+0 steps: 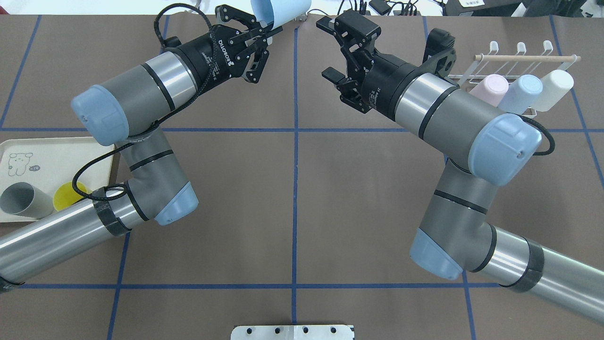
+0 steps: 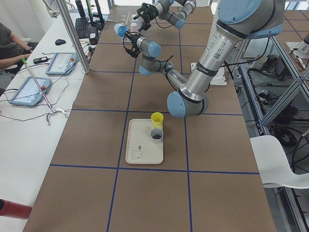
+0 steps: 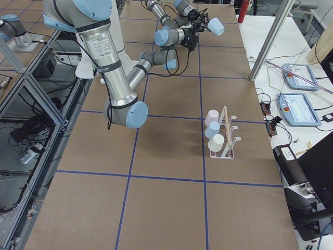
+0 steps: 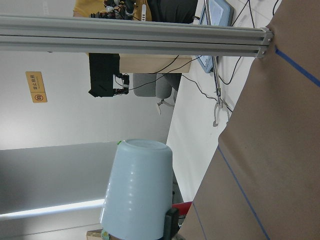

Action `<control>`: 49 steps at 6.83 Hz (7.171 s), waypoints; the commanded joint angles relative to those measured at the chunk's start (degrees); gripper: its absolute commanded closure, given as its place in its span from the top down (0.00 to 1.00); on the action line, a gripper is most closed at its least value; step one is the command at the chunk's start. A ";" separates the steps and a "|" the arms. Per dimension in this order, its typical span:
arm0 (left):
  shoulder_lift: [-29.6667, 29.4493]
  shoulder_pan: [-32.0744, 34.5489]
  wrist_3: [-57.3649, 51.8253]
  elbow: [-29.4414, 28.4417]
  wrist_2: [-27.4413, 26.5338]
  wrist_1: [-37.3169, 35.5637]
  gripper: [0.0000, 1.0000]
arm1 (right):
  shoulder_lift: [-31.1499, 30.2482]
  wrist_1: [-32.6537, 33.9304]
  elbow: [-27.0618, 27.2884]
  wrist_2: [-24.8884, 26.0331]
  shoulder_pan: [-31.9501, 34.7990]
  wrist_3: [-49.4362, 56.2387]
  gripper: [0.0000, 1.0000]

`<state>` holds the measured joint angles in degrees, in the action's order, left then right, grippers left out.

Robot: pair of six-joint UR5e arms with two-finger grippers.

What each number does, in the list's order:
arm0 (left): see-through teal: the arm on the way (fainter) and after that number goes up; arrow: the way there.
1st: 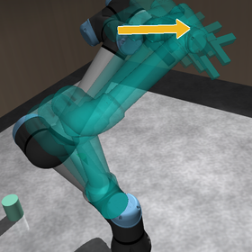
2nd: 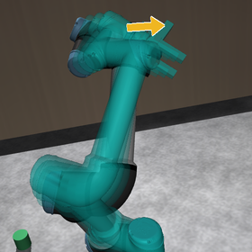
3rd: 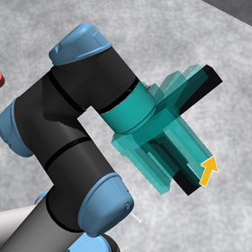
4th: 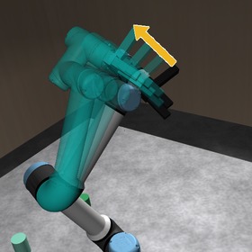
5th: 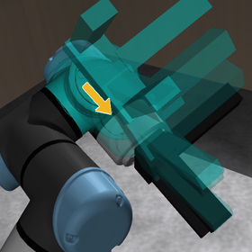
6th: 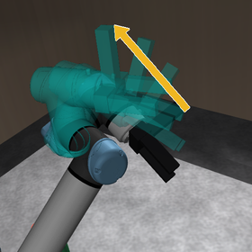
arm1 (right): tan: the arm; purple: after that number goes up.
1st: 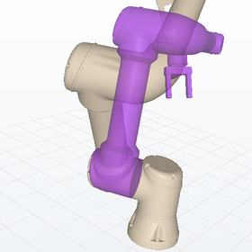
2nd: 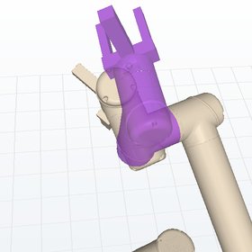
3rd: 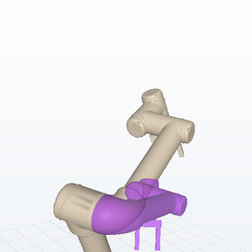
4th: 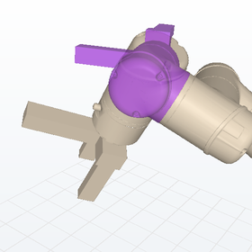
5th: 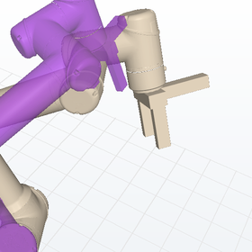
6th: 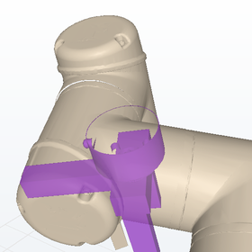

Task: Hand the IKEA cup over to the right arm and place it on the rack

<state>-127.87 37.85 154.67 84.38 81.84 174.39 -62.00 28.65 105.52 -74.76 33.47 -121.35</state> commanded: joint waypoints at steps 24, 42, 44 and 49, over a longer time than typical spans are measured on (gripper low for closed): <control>-0.10 -8.67 -0.42 2.81 -0.01 5.70 0.99 | -0.23 -0.27 -0.14 1.11 0.19 -1.17 0.00; 23.71 11.28 -62.28 16.26 16.24 -12.93 1.00 | -13.32 4.12 -22.23 -0.63 33.67 66.37 0.00; 24.85 11.28 -62.29 16.17 16.42 -12.85 1.00 | -11.05 -0.70 -30.25 -1.00 33.07 67.47 0.00; 25.56 11.28 -62.29 16.26 17.22 -12.76 1.00 | -11.29 -0.79 -32.92 -1.00 31.13 68.79 0.00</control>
<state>-102.34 49.13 92.37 100.63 98.97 161.60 -72.80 27.90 72.69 -75.69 64.73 -52.62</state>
